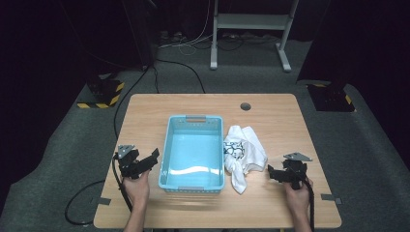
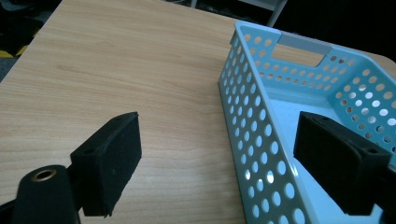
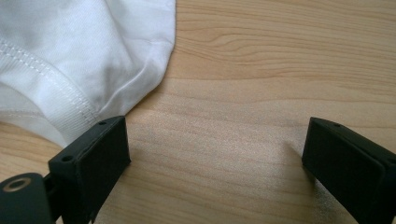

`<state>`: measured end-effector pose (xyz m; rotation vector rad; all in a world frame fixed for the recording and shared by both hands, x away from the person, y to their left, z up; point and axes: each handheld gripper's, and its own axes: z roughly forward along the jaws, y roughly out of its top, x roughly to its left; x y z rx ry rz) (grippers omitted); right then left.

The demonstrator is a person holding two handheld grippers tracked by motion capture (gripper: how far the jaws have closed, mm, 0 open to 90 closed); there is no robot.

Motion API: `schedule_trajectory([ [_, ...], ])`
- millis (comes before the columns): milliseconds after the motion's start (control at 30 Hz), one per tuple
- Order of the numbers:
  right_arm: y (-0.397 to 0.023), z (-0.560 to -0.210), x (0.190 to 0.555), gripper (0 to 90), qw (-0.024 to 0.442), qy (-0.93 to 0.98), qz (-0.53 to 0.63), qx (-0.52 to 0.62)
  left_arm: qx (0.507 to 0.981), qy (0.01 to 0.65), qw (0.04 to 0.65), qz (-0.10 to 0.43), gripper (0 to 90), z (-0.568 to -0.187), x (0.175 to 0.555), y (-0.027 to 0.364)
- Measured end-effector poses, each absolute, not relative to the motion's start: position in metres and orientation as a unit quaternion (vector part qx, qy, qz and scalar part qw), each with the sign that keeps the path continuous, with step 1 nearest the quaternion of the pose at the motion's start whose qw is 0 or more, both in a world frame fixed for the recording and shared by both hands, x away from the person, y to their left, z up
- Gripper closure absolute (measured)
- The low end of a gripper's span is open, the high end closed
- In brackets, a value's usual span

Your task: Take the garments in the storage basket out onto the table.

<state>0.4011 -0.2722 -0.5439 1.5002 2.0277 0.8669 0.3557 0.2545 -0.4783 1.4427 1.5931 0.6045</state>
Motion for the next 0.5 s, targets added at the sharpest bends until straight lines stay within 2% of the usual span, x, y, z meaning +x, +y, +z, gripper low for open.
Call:
schedule_trajectory([
  [500, -0.2722, -0.5439, 0.4010, 7.0, 0.235, 0.739, 0.316, 0.547, 0.579, 0.649, 0.429, 0.241, 15.3, -0.4873, 0.3574, 0.2566],
])
